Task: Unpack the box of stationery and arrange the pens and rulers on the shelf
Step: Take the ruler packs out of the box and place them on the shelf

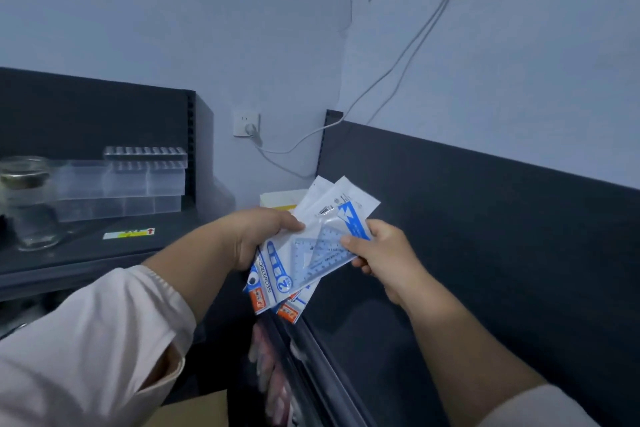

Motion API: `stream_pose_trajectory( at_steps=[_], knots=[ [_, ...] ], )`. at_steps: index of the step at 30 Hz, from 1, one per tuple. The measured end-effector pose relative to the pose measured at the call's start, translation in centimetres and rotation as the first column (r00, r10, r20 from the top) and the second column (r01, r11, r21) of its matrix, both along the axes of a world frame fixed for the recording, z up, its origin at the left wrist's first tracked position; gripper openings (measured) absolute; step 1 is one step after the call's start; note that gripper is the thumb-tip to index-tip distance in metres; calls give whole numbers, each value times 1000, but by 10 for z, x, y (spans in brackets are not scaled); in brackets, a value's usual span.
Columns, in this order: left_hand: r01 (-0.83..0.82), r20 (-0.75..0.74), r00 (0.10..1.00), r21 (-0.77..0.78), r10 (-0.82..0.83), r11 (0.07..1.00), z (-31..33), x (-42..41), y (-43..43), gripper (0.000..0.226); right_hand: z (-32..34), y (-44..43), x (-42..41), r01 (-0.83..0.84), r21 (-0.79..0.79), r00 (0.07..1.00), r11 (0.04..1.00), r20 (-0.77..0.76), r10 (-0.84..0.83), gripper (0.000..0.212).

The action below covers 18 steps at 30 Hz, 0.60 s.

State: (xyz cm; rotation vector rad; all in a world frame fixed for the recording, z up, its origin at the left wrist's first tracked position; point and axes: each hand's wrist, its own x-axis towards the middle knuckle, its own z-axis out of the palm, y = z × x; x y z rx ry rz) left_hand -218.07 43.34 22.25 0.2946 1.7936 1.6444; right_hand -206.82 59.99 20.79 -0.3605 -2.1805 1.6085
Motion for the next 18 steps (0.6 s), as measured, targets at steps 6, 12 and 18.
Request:
stream_pose_trajectory(
  at_steps=[6, 12, 18],
  knots=[
    [-101, 72, 993, 50, 97, 994, -24, -19, 53, 13, -28, 55, -18, 43, -120, 998, 992, 52, -37, 5],
    [-180, 73, 982, 61, 176, 982, -55, -35, 93, 4, -65, 95, -31, 116, -352, 988, 929, 135, -72, 3],
    [-387, -16, 922, 34, 387, 922, -85, -74, 104, 21, -103, 137, -36, 314, -661, 949, 682, 232, -212, 7]
  ],
)
